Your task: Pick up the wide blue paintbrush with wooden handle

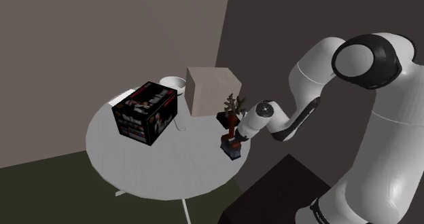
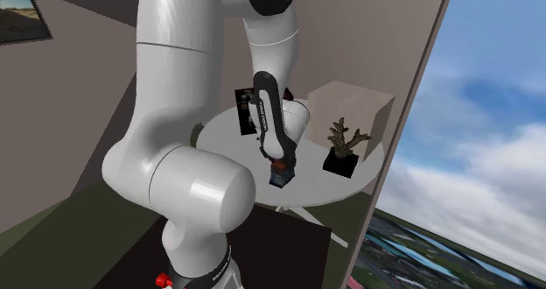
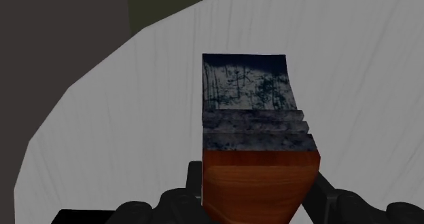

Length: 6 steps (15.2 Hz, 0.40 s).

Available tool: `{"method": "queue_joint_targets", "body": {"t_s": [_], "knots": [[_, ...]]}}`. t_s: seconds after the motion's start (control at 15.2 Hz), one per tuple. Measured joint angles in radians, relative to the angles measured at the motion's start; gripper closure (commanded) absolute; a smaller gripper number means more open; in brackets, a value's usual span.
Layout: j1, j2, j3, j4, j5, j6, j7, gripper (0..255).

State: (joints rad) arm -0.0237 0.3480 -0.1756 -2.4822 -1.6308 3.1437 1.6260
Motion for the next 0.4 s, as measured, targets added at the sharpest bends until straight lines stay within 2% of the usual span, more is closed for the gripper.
{"method": "queue_joint_targets", "body": {"t_s": [0.2,0.4], "knots": [[-0.009,-0.059,0.010,-0.056,0.177,-0.011,-0.183,255],[-0.050,-0.117,0.058,-0.104,0.348,-0.032,-0.356,255]]}}
